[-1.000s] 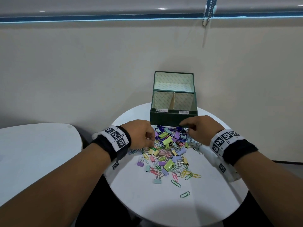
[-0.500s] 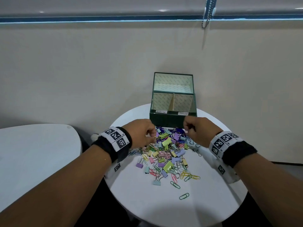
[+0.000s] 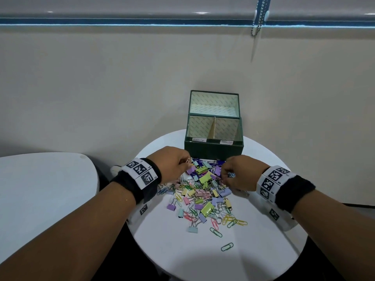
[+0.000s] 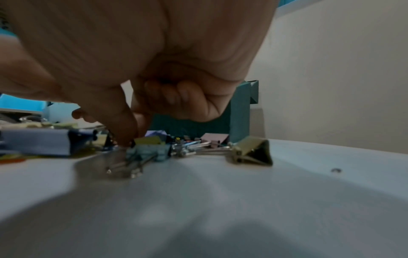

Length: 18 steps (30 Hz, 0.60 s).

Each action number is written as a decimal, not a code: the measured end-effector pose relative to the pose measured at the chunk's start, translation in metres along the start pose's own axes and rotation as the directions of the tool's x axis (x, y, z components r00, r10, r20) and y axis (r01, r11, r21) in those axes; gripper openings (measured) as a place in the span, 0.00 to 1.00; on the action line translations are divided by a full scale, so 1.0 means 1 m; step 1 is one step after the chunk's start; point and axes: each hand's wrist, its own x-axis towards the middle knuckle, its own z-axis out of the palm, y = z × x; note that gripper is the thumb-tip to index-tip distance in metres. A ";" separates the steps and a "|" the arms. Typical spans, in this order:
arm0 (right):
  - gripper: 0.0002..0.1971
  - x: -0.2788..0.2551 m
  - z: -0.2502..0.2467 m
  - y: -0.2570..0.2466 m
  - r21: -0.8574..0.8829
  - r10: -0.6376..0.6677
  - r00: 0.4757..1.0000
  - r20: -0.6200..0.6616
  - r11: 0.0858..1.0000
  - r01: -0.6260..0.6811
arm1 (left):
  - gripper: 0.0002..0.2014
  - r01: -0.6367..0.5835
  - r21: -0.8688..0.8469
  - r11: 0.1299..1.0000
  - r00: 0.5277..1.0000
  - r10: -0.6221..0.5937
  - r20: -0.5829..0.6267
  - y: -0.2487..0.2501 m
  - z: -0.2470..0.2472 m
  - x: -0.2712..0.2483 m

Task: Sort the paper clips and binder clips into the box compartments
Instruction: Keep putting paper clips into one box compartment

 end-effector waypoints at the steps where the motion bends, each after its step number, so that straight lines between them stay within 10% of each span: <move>1: 0.05 0.001 0.000 0.001 0.017 0.004 1.000 -0.010 1.000 -0.004 | 0.10 -0.002 -0.001 1.000 1.000 0.002 -0.002 -0.001 0.000 0.000; 12: 0.06 0.044 -0.075 0.023 0.334 0.234 0.897 -0.376 0.937 -0.105 | 0.11 -0.035 0.020 0.999 0.997 0.036 -0.071 -0.004 0.001 0.002; 15: 0.02 0.064 -0.081 0.023 0.272 0.266 0.912 -0.310 0.945 -0.183 | 0.11 -0.035 0.019 0.999 0.997 0.037 -0.074 -0.005 0.002 0.004; 18: 0.19 0.071 -0.081 0.019 0.194 0.201 0.965 -0.170 0.967 -0.167 | 0.09 -0.043 -0.008 0.999 0.995 0.042 -0.096 -0.008 0.001 0.005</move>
